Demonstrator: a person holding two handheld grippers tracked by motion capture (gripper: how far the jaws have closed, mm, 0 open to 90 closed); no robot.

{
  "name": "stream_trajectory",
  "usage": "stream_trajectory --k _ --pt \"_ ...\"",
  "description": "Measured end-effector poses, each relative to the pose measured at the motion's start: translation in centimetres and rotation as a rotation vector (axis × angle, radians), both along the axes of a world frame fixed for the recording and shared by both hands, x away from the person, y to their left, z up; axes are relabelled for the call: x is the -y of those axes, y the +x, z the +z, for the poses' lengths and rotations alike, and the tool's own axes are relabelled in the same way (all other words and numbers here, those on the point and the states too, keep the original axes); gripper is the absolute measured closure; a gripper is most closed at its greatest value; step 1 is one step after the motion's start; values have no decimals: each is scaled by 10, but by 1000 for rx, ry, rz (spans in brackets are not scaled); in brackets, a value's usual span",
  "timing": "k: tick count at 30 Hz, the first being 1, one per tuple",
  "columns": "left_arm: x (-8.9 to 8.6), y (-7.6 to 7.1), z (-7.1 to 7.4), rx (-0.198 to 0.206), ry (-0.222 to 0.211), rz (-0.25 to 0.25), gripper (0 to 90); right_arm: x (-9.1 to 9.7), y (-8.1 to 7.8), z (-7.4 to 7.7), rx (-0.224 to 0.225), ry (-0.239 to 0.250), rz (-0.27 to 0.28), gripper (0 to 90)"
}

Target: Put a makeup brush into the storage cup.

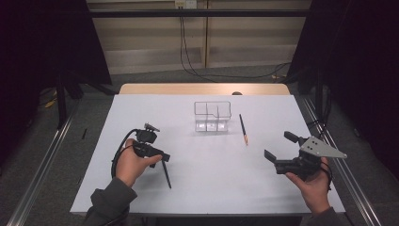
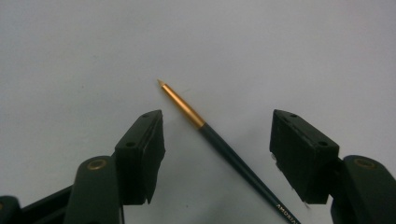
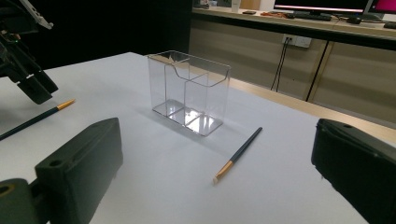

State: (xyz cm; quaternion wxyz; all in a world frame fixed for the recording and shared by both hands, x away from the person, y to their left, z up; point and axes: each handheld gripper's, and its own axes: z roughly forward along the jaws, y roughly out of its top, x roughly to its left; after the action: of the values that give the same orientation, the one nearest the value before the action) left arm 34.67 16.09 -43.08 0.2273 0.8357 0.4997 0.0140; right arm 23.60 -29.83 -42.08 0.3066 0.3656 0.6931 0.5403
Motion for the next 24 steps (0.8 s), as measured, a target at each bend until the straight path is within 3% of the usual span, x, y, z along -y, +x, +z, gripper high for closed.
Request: stream_trajectory --k 8,15,24 --pt "-1 0 -7 -28 -5 58 395 1 0 0 0 -1 2 15" --pt "1 0 -11 -63 3 62 439 1 0 0 3 -6 1 17" --pt "3 1 -14 -79 5 73 478 0 0 -1 1 -3 0 18"
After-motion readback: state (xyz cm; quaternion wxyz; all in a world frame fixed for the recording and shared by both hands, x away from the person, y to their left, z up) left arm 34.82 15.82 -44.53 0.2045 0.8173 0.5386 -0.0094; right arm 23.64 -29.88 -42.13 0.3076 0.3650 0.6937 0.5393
